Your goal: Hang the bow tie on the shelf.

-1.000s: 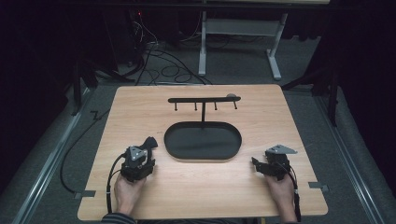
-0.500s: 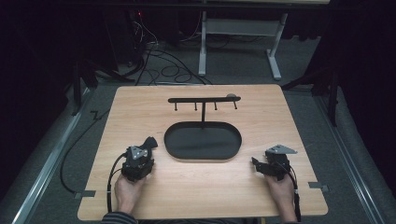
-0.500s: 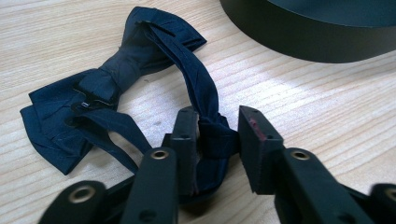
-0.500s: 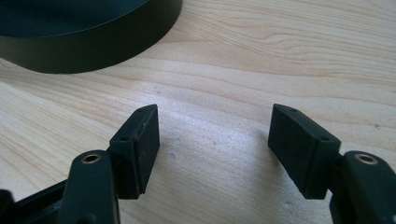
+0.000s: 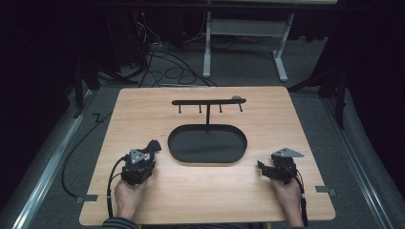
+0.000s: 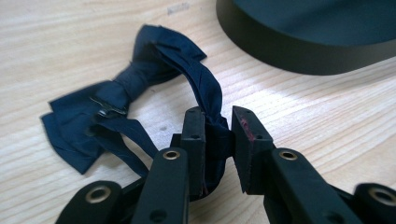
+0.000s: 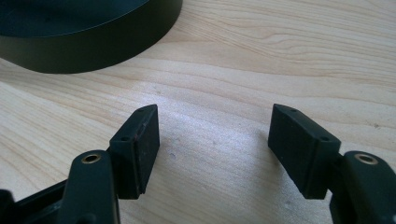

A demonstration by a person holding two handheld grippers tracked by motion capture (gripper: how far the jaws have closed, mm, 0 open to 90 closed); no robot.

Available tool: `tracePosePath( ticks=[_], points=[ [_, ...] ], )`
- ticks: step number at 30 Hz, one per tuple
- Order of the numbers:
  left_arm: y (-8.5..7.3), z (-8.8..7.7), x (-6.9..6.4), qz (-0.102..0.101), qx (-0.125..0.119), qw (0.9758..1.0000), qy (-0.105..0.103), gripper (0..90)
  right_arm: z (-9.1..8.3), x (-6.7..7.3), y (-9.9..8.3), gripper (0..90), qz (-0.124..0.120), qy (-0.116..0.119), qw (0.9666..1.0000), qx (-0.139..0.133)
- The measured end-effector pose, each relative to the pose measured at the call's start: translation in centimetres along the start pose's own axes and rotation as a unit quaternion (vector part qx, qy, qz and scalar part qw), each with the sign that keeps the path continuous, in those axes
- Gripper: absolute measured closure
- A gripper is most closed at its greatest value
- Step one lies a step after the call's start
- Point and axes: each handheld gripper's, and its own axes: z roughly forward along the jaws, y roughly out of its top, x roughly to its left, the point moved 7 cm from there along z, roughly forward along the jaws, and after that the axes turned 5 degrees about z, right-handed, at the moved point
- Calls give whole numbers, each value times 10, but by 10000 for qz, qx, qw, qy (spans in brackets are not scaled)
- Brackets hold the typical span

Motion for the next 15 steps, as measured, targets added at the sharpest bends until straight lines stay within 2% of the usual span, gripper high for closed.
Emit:
tracePosePath(
  ticks=[4, 14, 15],
  points=[
    [9, -11, 0, 68, -110, 9999, -4, 762, 0, 0, 0, 354, 3, 8, 10000, 9],
    [19, -22, 1, -9, -281, 9995, -144, 768, 0, 0, 0, 354, 10, 12, 10000, 8],
    [24, -27, 0, -6, -363, 9992, -180, 768, 0, 0, 0, 354, 11, 15, 10000, 8]
  ],
)
